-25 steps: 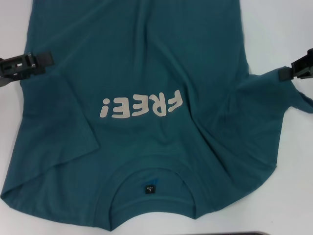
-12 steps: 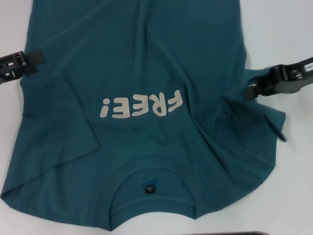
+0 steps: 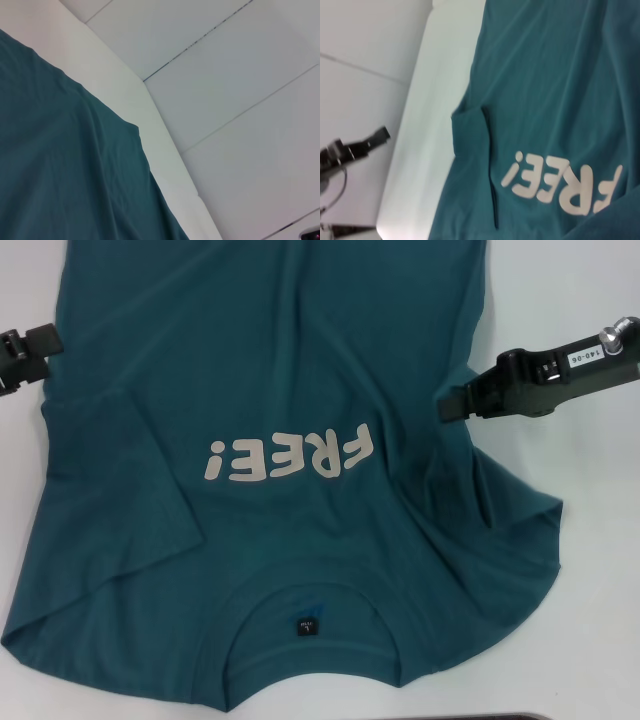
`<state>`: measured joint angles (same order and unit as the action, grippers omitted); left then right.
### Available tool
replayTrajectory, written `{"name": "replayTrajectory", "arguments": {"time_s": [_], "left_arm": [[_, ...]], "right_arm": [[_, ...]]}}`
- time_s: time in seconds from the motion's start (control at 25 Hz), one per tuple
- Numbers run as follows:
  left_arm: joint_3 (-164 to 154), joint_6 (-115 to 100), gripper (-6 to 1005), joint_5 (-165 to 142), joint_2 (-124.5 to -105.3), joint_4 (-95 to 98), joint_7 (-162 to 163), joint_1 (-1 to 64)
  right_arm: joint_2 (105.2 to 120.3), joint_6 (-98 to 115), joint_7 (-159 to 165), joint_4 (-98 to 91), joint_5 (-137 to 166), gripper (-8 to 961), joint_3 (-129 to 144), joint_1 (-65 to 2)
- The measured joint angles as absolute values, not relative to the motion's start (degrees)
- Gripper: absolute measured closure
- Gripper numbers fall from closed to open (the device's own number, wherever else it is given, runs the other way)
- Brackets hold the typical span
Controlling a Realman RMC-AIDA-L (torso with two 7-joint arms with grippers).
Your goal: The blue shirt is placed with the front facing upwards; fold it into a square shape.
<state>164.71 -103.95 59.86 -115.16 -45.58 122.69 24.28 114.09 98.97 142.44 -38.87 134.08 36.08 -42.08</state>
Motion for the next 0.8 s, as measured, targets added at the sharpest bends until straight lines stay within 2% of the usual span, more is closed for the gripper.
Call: {"name": "replayTrajectory", "arguments": {"time_s": [0.8], "left_arm": [[164.8, -100.8, 95, 61.3, -115.13, -45.3, 123.8, 23.7]], "right_arm": [[114.99, 89.3, 144.3, -33.5, 129.6, 930, 35.5, -39.1]]}}
